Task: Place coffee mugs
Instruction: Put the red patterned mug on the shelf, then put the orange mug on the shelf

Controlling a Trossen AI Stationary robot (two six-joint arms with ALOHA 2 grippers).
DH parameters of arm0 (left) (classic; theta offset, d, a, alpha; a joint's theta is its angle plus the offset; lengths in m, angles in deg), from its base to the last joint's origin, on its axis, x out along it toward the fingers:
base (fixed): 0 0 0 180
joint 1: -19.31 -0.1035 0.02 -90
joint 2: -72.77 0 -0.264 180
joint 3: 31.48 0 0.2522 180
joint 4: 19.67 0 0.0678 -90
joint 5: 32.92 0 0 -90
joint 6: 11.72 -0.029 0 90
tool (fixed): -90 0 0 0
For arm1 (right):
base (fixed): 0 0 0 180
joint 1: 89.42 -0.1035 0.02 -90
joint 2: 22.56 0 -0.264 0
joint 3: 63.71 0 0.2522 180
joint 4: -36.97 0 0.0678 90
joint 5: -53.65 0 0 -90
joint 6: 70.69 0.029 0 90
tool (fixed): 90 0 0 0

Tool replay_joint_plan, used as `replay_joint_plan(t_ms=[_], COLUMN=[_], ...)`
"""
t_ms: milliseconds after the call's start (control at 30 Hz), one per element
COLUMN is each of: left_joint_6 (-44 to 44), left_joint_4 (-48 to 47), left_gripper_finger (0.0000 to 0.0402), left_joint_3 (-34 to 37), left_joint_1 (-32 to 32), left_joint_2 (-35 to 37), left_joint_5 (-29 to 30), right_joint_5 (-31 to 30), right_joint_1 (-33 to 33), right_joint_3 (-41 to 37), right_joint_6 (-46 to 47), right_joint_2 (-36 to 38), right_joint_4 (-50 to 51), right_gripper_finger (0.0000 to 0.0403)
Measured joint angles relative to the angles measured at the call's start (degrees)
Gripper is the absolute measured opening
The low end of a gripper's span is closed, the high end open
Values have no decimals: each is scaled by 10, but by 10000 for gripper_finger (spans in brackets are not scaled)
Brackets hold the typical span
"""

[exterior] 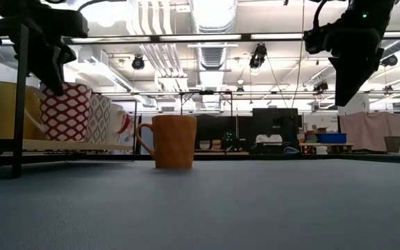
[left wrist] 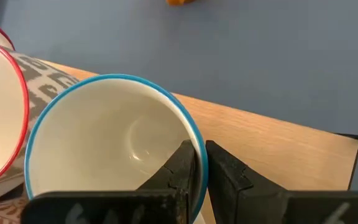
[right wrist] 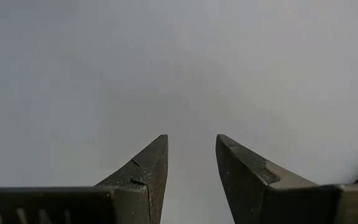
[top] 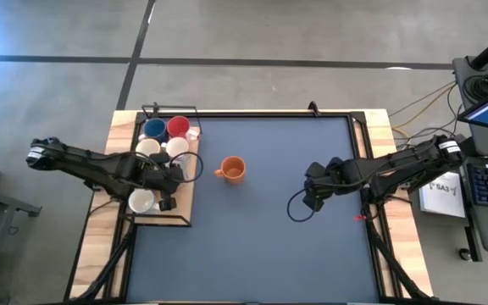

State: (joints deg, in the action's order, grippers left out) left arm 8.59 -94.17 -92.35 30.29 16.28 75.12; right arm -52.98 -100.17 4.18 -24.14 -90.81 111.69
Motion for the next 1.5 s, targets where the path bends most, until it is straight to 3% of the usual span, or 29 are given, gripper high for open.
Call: replay_joint_plan(t_ms=[233, 633, 967, 1500], left_joint_6=[11, 15, 12, -146], left_joint_4=[1, 0, -6, 197], left_gripper_finger=[19, 85, 107, 108], left_joint_3=[0, -2, -57, -61], left_joint_1=[0, 0, 0, 0], left_joint_2=[-2, -2, -4, -63], left_joint_5=[0, 0, 1, 5], right_joint_5=[0, 0, 0, 0], right_joint_1=[0, 0, 0, 0], right_joint_3=[0, 0, 0, 0], right_joint_6=[0, 0, 0, -35], right_joint_2=[0, 0, 0, 3], right_joint_4=[0, 0, 0, 0], right_gripper_finger=[125, 125, 125, 125])
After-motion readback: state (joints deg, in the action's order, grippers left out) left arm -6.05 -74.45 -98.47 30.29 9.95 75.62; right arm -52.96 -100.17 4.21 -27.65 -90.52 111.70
